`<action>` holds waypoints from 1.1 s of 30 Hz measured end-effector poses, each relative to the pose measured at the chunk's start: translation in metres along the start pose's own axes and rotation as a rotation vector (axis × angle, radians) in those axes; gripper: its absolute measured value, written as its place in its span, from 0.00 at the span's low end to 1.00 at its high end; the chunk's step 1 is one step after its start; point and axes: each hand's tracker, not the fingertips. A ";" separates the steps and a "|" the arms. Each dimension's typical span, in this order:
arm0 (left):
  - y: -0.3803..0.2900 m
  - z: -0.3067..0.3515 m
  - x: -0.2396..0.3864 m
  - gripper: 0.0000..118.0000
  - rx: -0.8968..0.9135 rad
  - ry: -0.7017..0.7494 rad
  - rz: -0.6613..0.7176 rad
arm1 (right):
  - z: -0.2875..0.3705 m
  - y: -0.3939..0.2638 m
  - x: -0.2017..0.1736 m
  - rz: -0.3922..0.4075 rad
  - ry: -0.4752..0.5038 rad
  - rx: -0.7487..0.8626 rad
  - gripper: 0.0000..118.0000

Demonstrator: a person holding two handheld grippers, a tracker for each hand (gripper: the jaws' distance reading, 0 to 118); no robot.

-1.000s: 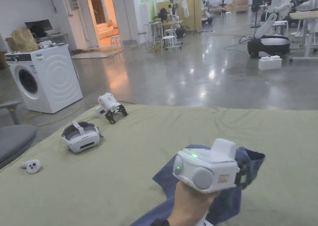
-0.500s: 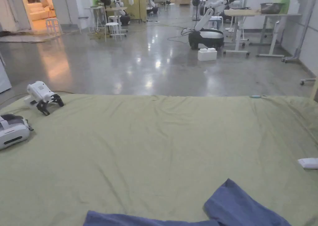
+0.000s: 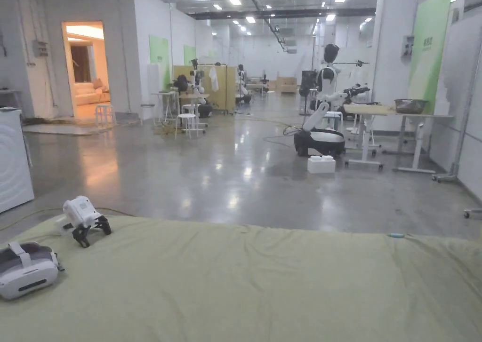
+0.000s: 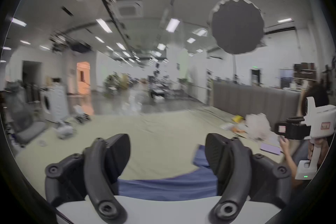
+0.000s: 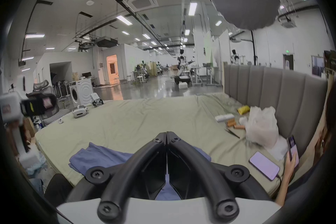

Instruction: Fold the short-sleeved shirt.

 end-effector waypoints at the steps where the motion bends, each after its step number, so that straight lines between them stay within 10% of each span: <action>1: 0.007 0.015 -0.007 0.44 0.032 0.049 -0.015 | 0.001 0.004 -0.003 0.004 0.011 0.006 0.00; 8: 0.018 0.066 -0.023 0.00 0.019 0.181 -0.085 | 0.004 0.025 -0.015 0.009 0.020 0.071 0.00; 21: 0.005 0.027 -0.043 0.00 -0.087 0.125 0.045 | -0.002 0.025 -0.022 0.038 0.046 0.058 0.00; 26: -0.050 -0.073 -0.087 0.59 -0.388 0.030 0.189 | -0.015 -0.001 -0.009 -0.013 0.049 -0.066 0.00; 33: -0.177 -0.227 -0.116 0.61 -0.738 -0.004 0.201 | -0.031 -0.033 0.005 -0.022 -0.007 -0.188 0.00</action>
